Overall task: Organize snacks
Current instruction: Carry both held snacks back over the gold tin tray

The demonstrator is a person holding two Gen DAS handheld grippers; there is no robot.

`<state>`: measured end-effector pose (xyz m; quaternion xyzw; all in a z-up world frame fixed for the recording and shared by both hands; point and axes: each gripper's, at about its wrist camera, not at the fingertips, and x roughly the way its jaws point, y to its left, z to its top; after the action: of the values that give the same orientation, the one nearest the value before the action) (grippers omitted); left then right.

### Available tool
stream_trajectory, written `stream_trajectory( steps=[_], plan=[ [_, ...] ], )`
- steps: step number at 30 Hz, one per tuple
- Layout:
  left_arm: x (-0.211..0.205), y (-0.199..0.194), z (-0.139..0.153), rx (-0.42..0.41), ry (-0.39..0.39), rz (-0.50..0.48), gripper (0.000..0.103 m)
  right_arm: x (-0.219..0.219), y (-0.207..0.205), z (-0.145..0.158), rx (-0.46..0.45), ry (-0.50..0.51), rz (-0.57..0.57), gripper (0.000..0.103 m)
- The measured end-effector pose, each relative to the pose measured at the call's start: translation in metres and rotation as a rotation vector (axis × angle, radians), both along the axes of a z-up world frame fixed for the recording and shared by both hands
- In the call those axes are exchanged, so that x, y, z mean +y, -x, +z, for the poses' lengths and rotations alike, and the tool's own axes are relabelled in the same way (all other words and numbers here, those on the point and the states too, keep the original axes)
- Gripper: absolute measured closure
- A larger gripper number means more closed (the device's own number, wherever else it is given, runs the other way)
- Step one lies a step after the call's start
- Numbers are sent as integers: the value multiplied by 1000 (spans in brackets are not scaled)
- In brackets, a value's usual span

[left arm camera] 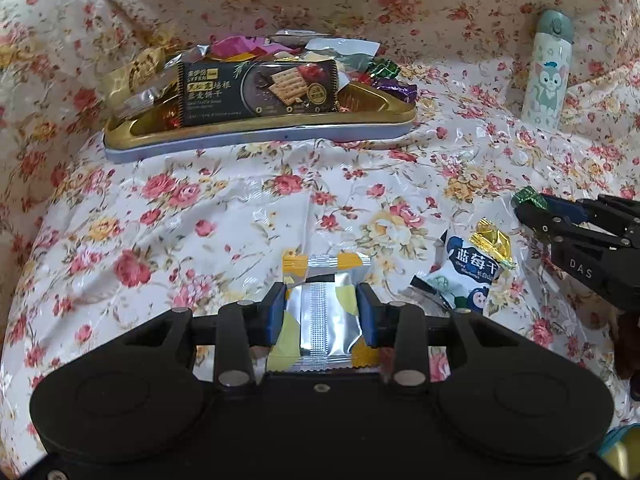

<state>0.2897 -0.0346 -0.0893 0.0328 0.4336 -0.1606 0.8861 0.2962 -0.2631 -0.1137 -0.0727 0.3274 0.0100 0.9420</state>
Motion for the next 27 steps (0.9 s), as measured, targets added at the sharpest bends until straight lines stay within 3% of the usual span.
stream_trajectory(
  steps=[5,14,27],
  plan=[
    [7,2,0,15,34,7,56,-2,1,7,73,-45,-32,79],
    [15,6,3,56,90,45,57,-11,27,18,150,-239,-90,81],
    [-1,17,8,83,-7,52,57,-11,58,23,172,-379,-133,81]
  ],
)
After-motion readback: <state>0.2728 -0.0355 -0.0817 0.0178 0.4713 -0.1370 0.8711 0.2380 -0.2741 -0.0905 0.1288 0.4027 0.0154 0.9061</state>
